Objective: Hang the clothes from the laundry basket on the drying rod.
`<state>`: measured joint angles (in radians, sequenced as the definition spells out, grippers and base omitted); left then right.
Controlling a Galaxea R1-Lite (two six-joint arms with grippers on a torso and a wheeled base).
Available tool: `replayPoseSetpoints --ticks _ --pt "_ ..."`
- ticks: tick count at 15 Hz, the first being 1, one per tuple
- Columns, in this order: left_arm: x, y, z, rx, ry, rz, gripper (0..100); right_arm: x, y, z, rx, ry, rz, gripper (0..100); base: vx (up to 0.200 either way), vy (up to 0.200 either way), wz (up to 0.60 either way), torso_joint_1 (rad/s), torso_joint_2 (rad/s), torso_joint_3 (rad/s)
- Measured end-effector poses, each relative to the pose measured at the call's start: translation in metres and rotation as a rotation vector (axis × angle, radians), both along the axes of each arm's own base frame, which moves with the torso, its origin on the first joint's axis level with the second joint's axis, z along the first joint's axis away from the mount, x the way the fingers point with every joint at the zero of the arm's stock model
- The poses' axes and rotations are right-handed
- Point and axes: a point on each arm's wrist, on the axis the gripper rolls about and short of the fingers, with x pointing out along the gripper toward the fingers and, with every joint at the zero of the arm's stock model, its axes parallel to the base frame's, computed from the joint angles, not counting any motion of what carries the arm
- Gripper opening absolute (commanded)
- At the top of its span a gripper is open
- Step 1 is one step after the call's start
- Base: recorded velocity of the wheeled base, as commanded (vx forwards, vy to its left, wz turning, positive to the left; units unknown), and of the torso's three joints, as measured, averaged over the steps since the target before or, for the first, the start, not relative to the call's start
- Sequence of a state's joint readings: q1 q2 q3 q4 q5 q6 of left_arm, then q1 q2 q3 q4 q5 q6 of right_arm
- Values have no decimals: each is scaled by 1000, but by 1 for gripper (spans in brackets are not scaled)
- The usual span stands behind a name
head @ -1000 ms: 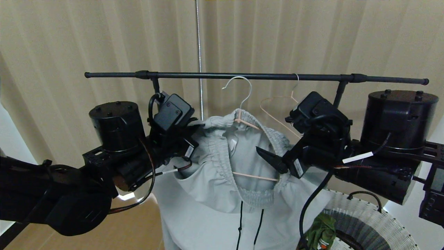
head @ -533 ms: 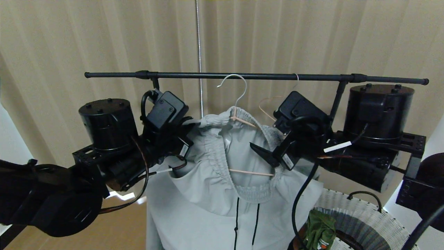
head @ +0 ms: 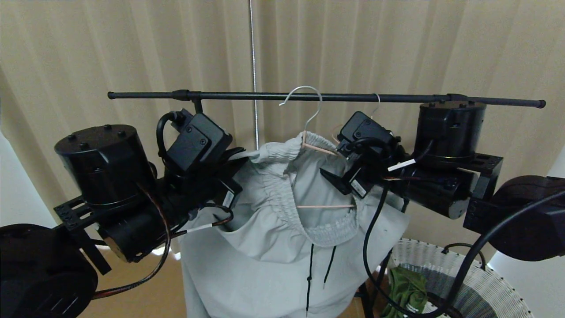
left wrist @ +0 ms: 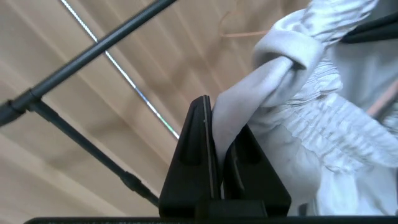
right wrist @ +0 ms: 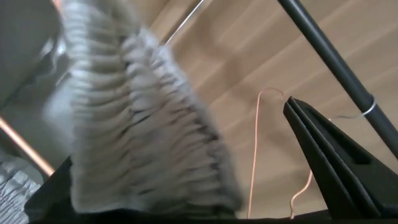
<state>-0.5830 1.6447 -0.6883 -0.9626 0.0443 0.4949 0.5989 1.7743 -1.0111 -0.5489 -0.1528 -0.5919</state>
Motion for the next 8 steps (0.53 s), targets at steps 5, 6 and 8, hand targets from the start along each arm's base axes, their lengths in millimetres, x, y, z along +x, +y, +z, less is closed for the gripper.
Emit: replayPoseSetpoints --ticks 5,6,8 --pt "-2 1 2 -5 -6 0 0 0 0 -2 1 3 -1 0 0 0 0 0 0 0" --pt "-2 1 2 -5 -7 1 0 0 0 -2 -3 7 0 0 0 0 0 0 0 0" --pt "-2 2 2 -6 -7 2 0 -1 0 -2 -3 7 0 0 0 0 0 0 0 0"
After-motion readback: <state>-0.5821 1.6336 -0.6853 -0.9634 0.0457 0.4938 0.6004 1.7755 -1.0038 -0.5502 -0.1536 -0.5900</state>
